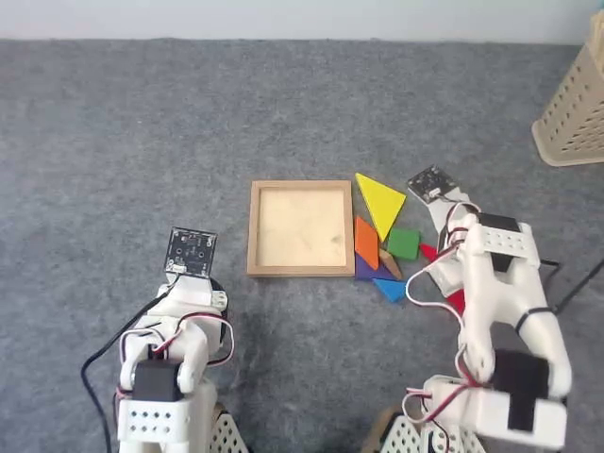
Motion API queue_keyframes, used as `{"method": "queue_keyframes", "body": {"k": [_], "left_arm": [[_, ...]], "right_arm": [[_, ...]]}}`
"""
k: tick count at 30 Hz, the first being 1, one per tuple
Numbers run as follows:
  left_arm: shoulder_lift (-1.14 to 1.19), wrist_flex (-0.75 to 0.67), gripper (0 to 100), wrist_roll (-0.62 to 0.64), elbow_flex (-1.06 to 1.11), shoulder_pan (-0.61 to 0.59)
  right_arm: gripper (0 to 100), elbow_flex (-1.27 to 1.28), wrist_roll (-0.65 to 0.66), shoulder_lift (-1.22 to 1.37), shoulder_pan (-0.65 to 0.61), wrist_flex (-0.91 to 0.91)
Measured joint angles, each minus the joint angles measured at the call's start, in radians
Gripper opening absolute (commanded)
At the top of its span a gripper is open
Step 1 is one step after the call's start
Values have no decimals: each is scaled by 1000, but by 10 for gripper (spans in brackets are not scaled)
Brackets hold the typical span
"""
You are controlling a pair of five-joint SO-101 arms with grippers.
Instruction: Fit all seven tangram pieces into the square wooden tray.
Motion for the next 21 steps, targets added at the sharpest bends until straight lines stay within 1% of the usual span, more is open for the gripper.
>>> {"method": "queue_keyframes", "body": {"k": [3,9,14,21], "left_arm": [[0,0,11,0,0,0],[0,0,11,0,0,0],[0,0,11,0,0,0],[0,0,11,0,0,0]], "right_arm": [[292,-8,23,84,2,-26],[288,-37,29,112,2,-14],[202,-40,31,114,2,-14],[195,-52,31,114,5,-21]]}}
